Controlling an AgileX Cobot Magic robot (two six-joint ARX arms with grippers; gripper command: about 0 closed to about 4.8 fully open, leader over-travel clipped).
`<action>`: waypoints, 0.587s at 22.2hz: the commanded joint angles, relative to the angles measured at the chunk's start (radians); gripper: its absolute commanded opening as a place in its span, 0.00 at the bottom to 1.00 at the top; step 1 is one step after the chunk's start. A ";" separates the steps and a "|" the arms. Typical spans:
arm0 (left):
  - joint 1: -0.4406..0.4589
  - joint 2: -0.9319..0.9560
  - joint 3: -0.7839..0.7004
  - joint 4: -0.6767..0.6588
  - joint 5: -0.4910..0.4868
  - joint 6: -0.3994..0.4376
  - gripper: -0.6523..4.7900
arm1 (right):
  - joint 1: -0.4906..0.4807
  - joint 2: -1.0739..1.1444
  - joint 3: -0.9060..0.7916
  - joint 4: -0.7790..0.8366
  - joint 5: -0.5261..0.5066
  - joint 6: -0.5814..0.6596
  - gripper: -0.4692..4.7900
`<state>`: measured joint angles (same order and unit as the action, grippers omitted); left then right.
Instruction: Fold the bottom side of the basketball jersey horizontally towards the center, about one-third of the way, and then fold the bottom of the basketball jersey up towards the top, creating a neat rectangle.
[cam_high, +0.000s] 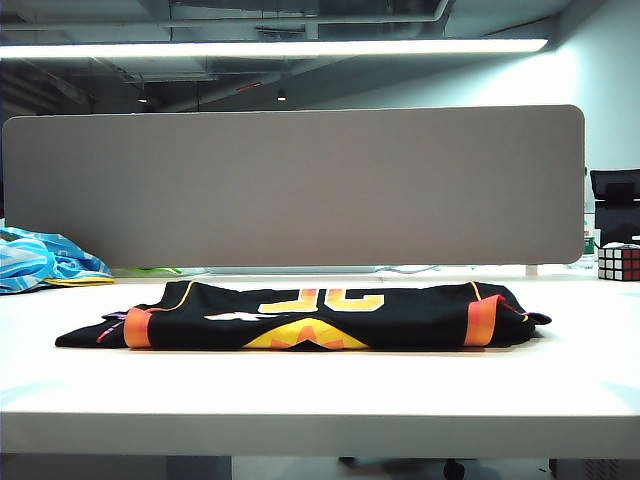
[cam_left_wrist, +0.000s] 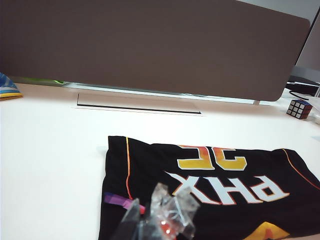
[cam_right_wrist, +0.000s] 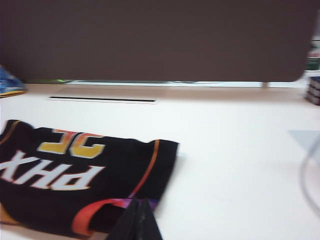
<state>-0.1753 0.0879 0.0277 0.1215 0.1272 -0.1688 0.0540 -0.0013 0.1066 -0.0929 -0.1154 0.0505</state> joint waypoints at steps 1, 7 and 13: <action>0.002 -0.069 -0.016 -0.048 -0.048 0.019 0.11 | 0.000 0.004 0.003 -0.032 0.036 -0.024 0.10; 0.003 -0.081 -0.020 -0.156 -0.056 0.068 0.11 | 0.000 0.001 -0.032 -0.024 0.036 -0.062 0.11; 0.003 -0.081 -0.021 -0.147 -0.110 0.186 0.11 | 0.000 0.002 -0.106 0.023 0.057 -0.066 0.11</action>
<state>-0.1741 0.0059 0.0071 -0.0467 0.0429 -0.0124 0.0532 0.0013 0.0071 -0.1009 -0.0753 -0.0086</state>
